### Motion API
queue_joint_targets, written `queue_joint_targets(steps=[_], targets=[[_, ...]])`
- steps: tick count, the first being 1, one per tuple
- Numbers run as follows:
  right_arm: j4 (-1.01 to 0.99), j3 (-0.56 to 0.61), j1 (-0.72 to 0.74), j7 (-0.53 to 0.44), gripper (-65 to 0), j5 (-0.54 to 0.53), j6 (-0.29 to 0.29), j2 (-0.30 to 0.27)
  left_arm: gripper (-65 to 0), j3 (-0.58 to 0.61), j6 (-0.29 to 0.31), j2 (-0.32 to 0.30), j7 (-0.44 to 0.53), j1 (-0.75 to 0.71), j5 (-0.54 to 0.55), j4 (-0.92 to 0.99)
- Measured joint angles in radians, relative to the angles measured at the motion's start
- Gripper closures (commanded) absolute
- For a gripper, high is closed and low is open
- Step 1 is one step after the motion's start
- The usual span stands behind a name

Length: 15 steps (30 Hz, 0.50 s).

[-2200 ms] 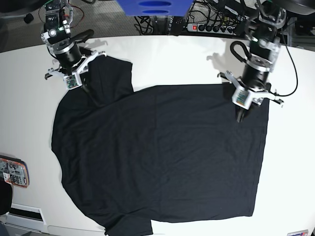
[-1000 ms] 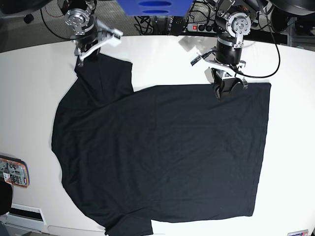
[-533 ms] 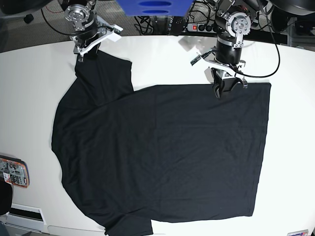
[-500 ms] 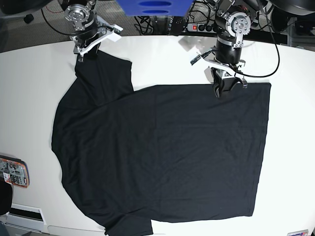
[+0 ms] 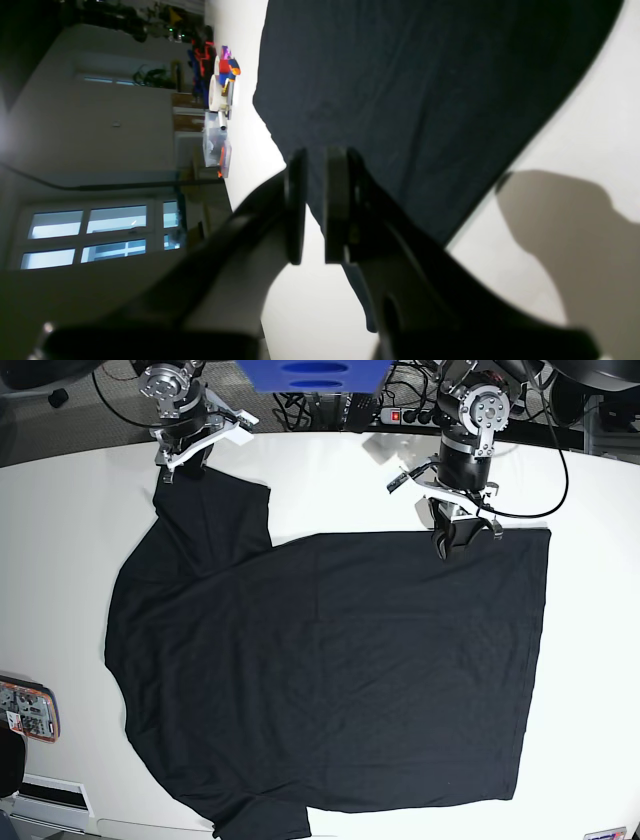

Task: Fold the T-shirt properly

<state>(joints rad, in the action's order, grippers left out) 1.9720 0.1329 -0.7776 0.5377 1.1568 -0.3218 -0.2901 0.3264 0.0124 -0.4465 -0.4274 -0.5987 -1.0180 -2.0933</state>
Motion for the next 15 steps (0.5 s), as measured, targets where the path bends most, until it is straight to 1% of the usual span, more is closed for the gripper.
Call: queue_joint_targets(steps=[5, 10, 15], targets=[[0.000, 0.005, 0.021, -0.021, -26.4, -0.003, 0.009, 0.003, -6.4, 0.000, 0.000, 0.000, 0.000, 0.000, 0.000, 0.000], [0.000, 0.000, -0.014, -0.038, -26.3, -0.003, 0.018, 0.002, -6.4, 0.000, 0.000, 0.000, 0.000, 0.000, 0.000, 0.000], [0.001, 0.003, -0.015, -0.038, -26.2, -0.003, 0.019, 0.002, -6.4, 0.000, -0.001, 0.000, 0.000, 0.000, 0.000, 0.000]])
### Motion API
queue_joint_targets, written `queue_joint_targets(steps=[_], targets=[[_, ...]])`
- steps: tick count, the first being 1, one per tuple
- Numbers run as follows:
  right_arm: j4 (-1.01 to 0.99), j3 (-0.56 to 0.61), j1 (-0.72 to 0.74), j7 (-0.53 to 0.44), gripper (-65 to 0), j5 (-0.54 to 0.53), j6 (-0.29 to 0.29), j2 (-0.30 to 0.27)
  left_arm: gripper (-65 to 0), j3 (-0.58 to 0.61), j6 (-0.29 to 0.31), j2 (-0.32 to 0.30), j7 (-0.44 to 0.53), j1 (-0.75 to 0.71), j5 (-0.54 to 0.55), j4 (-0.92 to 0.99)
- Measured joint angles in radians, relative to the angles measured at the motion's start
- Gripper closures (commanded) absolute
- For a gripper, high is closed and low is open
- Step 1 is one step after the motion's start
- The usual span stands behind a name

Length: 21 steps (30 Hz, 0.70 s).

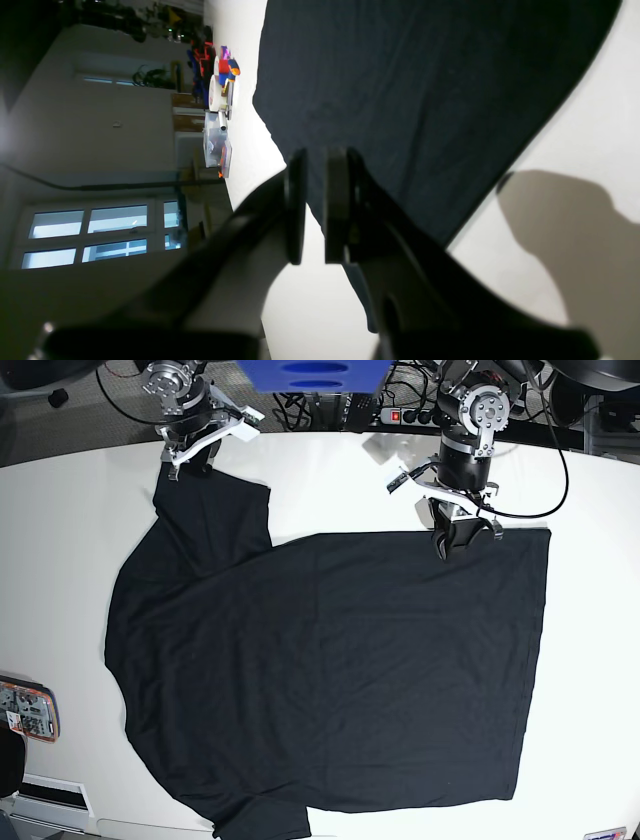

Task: Fold the T-shirt properly

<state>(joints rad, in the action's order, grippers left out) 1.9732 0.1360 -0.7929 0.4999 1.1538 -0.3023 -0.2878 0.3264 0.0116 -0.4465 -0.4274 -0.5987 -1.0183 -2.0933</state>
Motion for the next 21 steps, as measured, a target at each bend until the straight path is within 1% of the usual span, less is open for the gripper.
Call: queue_joint_targets(steps=[4, 14, 19, 21], targets=[[0.000, 0.002, -0.006, 0.000, -26.2, 0.000, 0.043, 0.009, -6.3, 0.000, 0.000, 0.000, 0.000, 0.000, 0.000, 0.000], [-0.001, 0.004, -0.002, -0.003, -26.2, -0.001, 0.041, 0.008, -6.1, 0.000, 0.003, 0.000, 0.000, 0.000, 0.000, 0.000], [-0.005, 0.003, 0.013, 0.007, -26.2, -0.090, 0.041, 0.008, -6.0, 0.000, 0.003, 0.000, 0.000, 0.000, 0.000, 0.000], [-0.006, 0.003, 0.024, 0.008, -26.2, -0.101, 0.041, 0.009, -6.0, 0.000, 0.002, 0.000, 0.000, -0.001, 0.000, 0.000]])
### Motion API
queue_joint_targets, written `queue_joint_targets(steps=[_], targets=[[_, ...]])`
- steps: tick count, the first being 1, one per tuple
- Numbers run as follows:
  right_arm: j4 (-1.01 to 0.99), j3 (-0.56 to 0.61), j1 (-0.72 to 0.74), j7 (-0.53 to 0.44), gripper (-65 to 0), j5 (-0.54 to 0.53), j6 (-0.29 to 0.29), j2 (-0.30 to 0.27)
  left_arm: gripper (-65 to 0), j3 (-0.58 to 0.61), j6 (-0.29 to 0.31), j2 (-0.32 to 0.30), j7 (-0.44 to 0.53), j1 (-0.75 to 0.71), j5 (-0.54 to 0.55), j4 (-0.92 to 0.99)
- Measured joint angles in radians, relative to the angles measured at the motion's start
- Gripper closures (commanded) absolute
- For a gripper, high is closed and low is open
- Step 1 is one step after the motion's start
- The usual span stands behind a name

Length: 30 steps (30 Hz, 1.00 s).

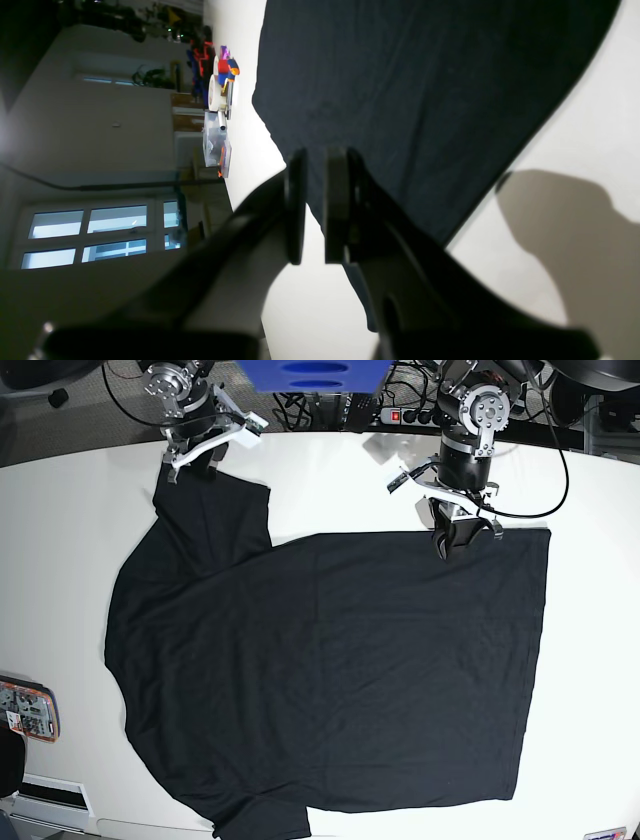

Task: Fold the T-shirt properly

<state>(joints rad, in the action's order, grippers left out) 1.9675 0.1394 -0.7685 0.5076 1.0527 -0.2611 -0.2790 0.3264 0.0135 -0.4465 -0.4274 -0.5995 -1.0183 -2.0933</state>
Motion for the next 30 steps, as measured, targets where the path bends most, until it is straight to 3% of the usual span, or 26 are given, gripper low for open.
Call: queue_joint_targets(steps=[5, 9, 11, 13, 17, 20, 25, 30], targets=[[-0.028, 0.000, 0.028, -0.005, -26.2, 0.000, 0.017, 0.000, -6.0, 0.000, 0.000, 0.000, 0.000, 0.000, 0.000, 0.000], [-0.083, 0.002, 0.175, -0.003, -26.2, -0.001, 0.000, 0.002, -6.0, 0.000, 0.000, -0.001, -0.003, -0.002, -0.001, 0.001], [-0.076, 0.015, 0.178, 0.004, -26.2, 0.006, 0.024, -0.003, -6.0, 0.000, 0.001, 0.000, -0.002, -0.002, 0.000, 0.001], [-0.079, 0.028, 0.156, 0.003, -26.1, 0.006, 0.000, -0.002, -6.0, 0.000, -0.002, 0.000, -0.003, -0.002, 0.000, 0.001], [-0.077, 0.043, 0.162, 0.000, -26.0, 0.003, 0.006, 0.002, -5.9, 0.000, -0.001, 0.000, -0.002, -0.002, 0.000, 0.001], [-0.078, 0.043, 0.161, 0.001, -19.9, 0.002, 0.006, 0.002, -5.9, 0.000, -0.002, 0.000, -0.001, -0.002, 0.000, 0.001], [-0.078, 0.043, 0.159, 0.001, 0.0, 0.002, 0.000, 0.002, -5.9, 0.000, -0.002, 0.000, -0.003, -0.002, 0.000, 0.001], [-0.078, 0.039, 0.158, 0.010, 0.0, 0.002, 0.000, 0.002, -5.8, 0.001, 0.001, 0.000, -0.003, -0.002, 0.000, 0.002]])
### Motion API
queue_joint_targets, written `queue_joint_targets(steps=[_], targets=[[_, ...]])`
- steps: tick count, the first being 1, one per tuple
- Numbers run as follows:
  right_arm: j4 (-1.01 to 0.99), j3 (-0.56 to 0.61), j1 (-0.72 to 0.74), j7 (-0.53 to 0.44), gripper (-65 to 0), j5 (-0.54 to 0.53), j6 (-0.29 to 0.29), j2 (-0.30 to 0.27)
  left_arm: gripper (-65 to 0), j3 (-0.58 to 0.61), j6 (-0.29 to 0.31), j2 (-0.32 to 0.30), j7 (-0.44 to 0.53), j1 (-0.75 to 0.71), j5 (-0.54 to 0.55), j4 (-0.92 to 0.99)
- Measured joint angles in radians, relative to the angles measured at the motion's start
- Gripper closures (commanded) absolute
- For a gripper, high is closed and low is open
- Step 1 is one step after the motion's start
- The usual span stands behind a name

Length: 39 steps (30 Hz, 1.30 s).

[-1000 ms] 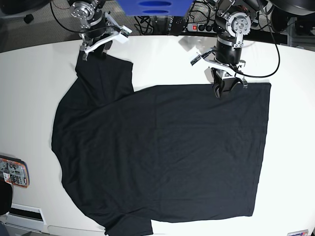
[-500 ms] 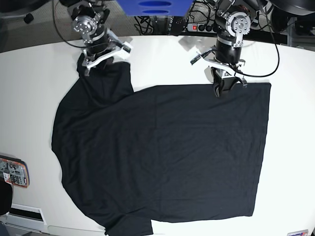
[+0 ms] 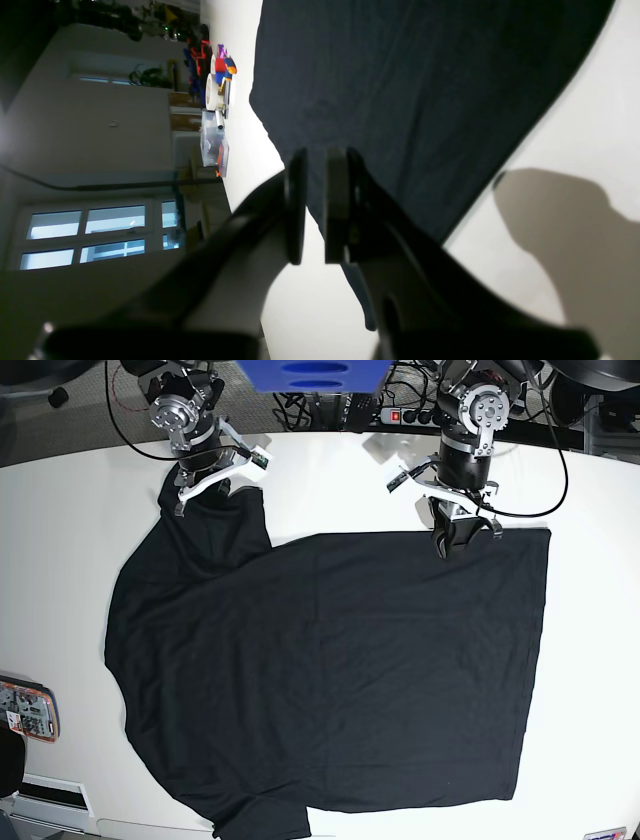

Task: Fold the T-shirt properly

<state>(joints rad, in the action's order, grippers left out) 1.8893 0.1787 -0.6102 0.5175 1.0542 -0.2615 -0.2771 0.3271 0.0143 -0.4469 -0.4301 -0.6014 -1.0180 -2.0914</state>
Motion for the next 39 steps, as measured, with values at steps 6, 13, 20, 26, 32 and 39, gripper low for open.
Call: queue_joint_targets(steps=[6, 13, 20, 26, 32, 39], targets=[[0.005, 0.001, -0.003, 0.080, 0.0, -0.004, 0.000, -0.003, -6.9, -0.040, -0.001, -0.005, 0.007, -0.029, 0.044, 0.087], [0.013, 0.004, -0.003, 0.080, 0.0, -0.005, 0.000, -0.003, -13.0, -0.114, -0.002, -0.121, -0.006, -0.024, 0.274, 0.269], [0.013, 0.004, -0.005, 0.081, 0.0, -0.006, 0.000, -0.003, -18.6, -0.109, 0.003, -0.179, 0.018, -0.076, 0.393, 0.238], [0.022, 0.005, -0.005, 0.081, 0.0, -0.003, 0.000, -0.003, -19.3, -0.127, 0.017, -0.259, -0.148, -0.075, 0.500, 0.180], [0.022, 0.005, -0.005, 0.081, 0.0, -0.003, 0.000, -0.003, -19.3, -0.175, 0.142, -0.356, -0.148, -0.071, 0.717, 0.085], [0.022, 0.005, -0.005, 0.082, 0.0, -0.003, 0.000, -0.003, -19.4, -0.175, 0.140, -0.364, -0.135, 0.001, 0.679, 0.185]])
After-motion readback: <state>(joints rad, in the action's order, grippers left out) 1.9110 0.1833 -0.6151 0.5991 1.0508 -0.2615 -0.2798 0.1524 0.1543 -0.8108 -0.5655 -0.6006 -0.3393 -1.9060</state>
